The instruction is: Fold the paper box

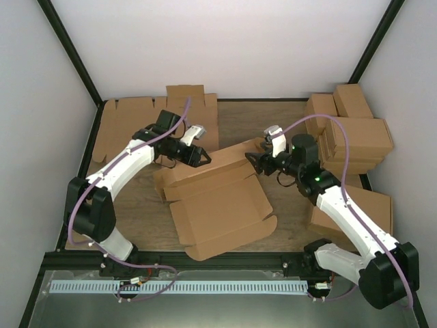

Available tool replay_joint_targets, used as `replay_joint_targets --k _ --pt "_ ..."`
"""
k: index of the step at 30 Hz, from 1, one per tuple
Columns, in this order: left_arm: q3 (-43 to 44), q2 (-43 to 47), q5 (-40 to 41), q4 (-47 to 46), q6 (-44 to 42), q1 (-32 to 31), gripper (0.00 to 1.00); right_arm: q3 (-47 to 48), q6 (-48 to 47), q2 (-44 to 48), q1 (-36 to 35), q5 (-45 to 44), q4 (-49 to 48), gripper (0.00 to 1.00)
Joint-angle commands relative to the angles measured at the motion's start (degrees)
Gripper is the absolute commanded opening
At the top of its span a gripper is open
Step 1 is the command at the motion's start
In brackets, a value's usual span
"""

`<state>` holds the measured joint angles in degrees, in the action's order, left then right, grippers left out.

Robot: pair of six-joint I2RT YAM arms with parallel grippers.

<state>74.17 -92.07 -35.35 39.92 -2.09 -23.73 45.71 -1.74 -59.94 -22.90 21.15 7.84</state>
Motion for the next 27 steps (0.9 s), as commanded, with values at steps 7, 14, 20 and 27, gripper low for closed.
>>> replay_joint_targets --k 7,14,20,27 --pt "-0.1 1.0 0.8 0.3 0.0 -1.2 0.54 8.6 18.2 -6.3 3.0 3.3 9.4 0.79" --pt "0.3 0.7 1.1 0.4 0.2 -1.8 0.50 11.9 18.7 -10.9 3.0 0.6 12.4 0.73" --pt "0.7 0.4 1.2 0.5 0.4 -2.2 0.49 11.9 18.6 -12.6 3.0 -1.2 12.9 0.69" --pt "1.1 -0.4 -0.6 -0.9 1.8 -2.6 0.50 12.0 17.9 -17.2 3.0 4.6 10.5 0.63"
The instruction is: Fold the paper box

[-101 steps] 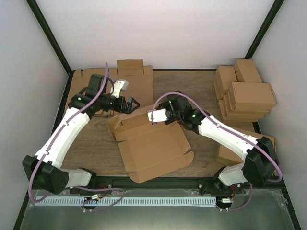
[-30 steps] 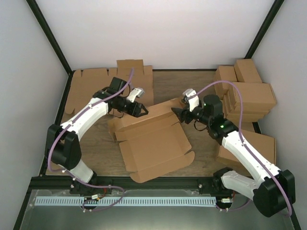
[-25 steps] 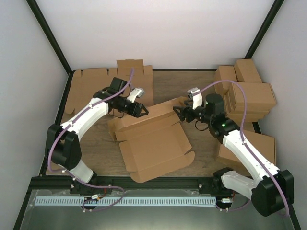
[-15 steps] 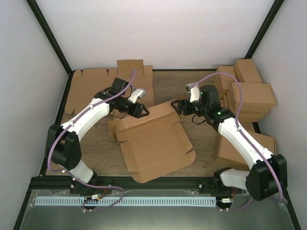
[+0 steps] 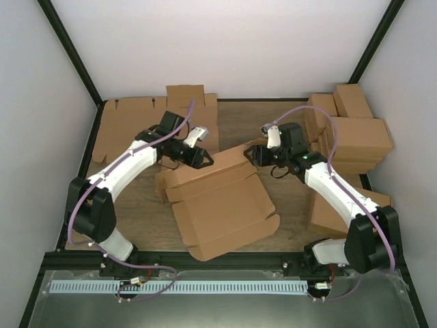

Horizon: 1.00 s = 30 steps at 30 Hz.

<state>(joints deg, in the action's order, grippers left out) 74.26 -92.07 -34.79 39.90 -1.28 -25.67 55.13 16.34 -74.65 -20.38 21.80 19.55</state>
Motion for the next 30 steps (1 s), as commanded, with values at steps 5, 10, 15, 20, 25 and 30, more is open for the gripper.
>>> replay_joint_targets --k 5,10,15,20,25,30 --pt "1.7 -1.4 -2.5 -2.8 2.2 -1.1 0.50 3.8 0.1 -5.0 0.5 6.9 -2.1 0.56" --pt "3.0 -2.9 -2.6 -3.0 2.3 -1.6 0.51 3.5 0.3 -5.5 0.5 9.3 -2.8 0.49" --pt "3.9 -4.2 -2.6 -3.1 2.1 -2.0 0.53 3.2 0.3 -5.4 0.5 9.4 -2.8 0.46" --pt "5.0 -5.4 -2.7 -2.8 1.9 -2.6 0.52 3.2 0.7 -5.0 0.5 11.5 -2.8 0.46" --pt "5.2 -6.0 -1.9 -3.0 1.7 -3.1 0.52 3.3 1.8 -5.0 0.5 12.6 -3.0 0.46" --pt "4.6 -6.1 -1.1 -3.3 1.8 -3.4 0.52 2.9 4.0 -5.7 1.4 16.3 -3.9 0.45"
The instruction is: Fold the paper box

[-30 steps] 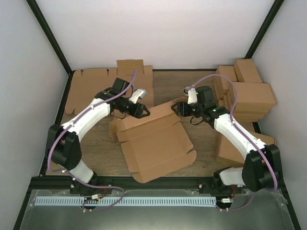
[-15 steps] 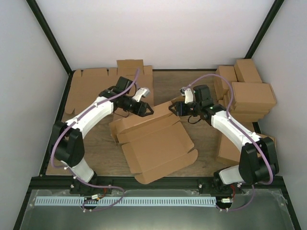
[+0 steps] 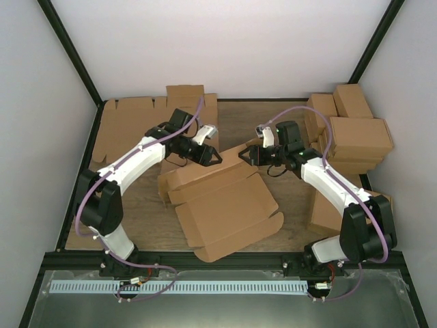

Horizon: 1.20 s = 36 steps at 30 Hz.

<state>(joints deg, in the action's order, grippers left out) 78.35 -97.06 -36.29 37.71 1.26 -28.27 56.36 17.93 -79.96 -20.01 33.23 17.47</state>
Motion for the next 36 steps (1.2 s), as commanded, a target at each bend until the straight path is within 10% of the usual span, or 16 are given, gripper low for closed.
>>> replay_joint_targets --k 1,36 --pt "0.4 -1.2 0.6 -1.2 -0.7 -0.8 0.52 1.4 3.3 -0.4 1.5 6.0 -2.3 0.45" --pt "-0.7 -1.0 5.2 -1.3 0.2 -2.3 0.52 -13.4 4.6 9.8 11.2 -3.4 -7.4 0.55"
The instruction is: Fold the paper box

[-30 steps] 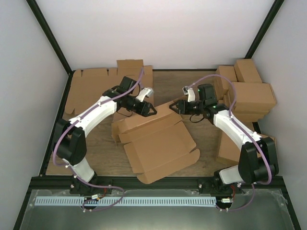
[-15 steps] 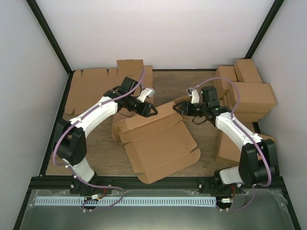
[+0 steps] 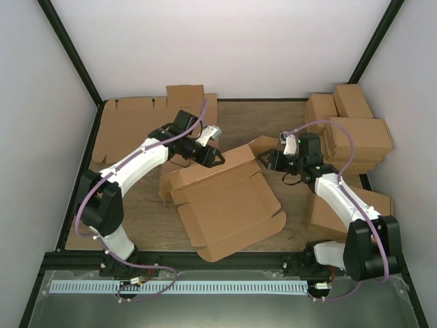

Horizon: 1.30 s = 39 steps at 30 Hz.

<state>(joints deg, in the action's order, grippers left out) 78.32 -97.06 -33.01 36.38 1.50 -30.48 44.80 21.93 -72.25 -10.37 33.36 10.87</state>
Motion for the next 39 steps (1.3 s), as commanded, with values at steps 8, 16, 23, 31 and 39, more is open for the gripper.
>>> replay_joint_targets --k 8,16,23,31,39 --pt "-0.7 -1.1 1.7 0.0 -0.1 -0.1 0.51 -7.7 2.2 4.0 1.8 -7.5 -4.1 0.51" --pt "-0.6 -1.0 1.6 0.1 -0.2 -0.2 0.51 -10.4 3.6 0.5 1.9 -7.6 -8.4 0.51" --pt "-0.5 -0.9 1.7 0.0 -0.2 -0.1 0.51 -11.0 4.5 -4.0 3.4 -7.9 -12.0 0.40" --pt "-0.7 -0.9 1.6 -0.2 0.0 -0.2 0.52 -8.9 6.2 -11.3 3.7 -8.3 -16.4 0.08" --pt "-1.7 -0.9 2.3 -2.4 2.2 -0.2 0.51 -8.7 9.4 -19.1 3.7 -8.5 -23.0 0.01"
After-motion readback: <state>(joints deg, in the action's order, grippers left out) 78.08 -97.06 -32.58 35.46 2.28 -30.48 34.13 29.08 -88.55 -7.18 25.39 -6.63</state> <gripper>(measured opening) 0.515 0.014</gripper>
